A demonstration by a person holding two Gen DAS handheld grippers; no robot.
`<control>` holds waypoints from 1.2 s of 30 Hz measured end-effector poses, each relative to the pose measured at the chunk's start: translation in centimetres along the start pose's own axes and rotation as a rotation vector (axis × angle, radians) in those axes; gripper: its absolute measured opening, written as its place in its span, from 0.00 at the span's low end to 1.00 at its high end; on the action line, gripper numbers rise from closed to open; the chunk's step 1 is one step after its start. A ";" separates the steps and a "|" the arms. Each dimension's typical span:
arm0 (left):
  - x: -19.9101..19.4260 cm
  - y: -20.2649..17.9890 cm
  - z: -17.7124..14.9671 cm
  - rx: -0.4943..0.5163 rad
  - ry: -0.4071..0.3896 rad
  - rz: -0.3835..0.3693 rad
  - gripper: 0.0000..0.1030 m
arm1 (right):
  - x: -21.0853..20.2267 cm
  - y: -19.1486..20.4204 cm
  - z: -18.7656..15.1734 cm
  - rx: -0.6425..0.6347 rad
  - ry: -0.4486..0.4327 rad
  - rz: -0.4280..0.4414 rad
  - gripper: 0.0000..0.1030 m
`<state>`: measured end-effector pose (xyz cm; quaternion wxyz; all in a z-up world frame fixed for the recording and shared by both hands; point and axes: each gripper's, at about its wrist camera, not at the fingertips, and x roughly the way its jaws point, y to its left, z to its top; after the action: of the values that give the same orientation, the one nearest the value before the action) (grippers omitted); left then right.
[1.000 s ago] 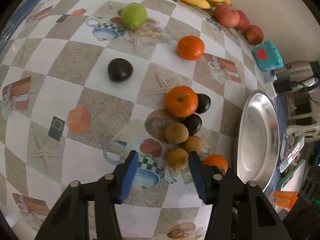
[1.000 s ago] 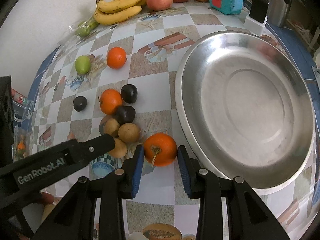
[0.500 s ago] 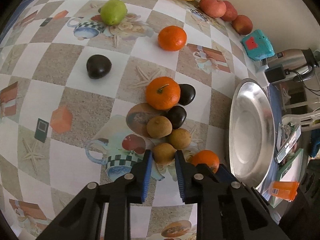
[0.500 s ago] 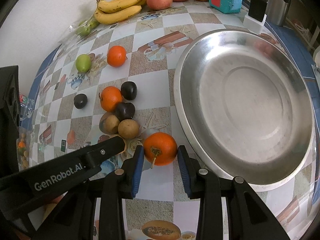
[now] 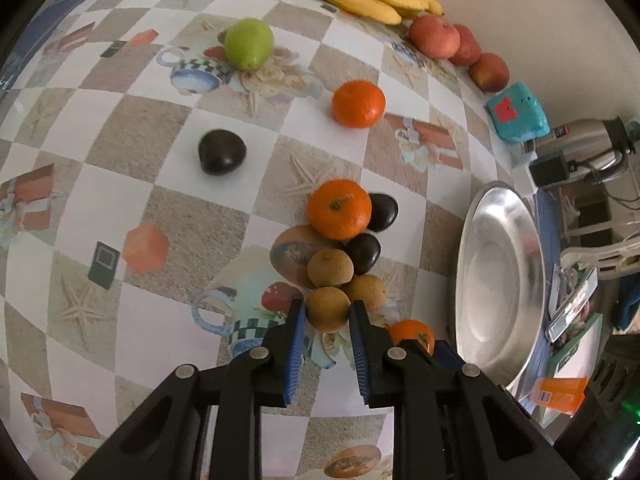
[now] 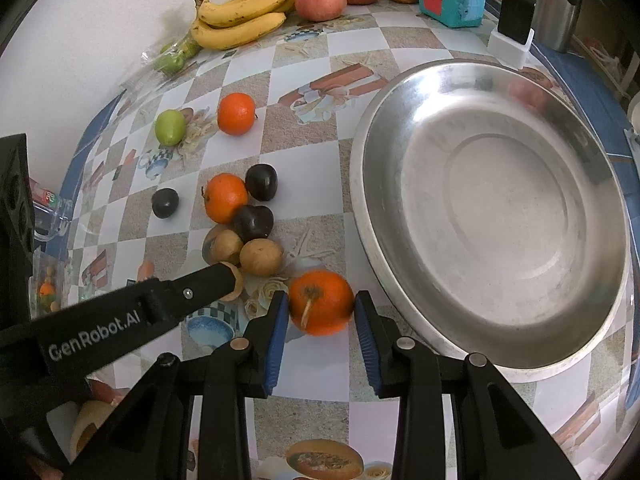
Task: Organize fruits
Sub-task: 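Close the right gripper on the orange while the left gripper grasps a brown kiwi, then carry the orange with the right gripper over the steel basin and release it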
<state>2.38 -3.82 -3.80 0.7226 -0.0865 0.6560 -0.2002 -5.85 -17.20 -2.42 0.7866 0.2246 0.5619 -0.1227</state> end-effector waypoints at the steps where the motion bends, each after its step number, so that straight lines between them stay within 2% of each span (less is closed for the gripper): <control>1: -0.3 0.1 0.0 -0.003 -0.009 -0.003 0.23 | -0.2 0.0 0.0 -0.001 -0.005 0.004 0.33; 3: -0.8 0.4 0.0 -0.010 -0.022 -0.008 0.23 | -0.4 0.1 0.0 -0.006 -0.011 0.012 0.29; 10: -0.9 0.6 0.2 -0.029 -0.030 0.014 0.23 | -0.2 0.2 0.1 -0.005 -0.004 0.010 0.29; 15: -0.5 0.8 0.2 -0.036 -0.016 0.023 0.23 | 0.4 0.3 0.0 -0.012 0.020 0.014 0.37; 22: -0.2 1.0 0.2 -0.040 -0.006 0.029 0.23 | 1.3 0.4 -0.1 -0.006 0.050 0.035 0.37; 28: -0.1 0.9 0.2 -0.041 -0.002 0.029 0.23 | 1.8 0.5 -0.2 -0.011 0.062 0.015 0.37; 36: -0.4 1.1 0.3 -0.044 -0.014 0.028 0.23 | 1.2 0.5 -0.2 -0.012 0.043 0.025 0.37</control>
<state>2.82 -2.73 -3.78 0.7277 -0.0948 0.6563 -0.1750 -5.40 -16.64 -3.46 0.7772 0.2296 0.5765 -0.1045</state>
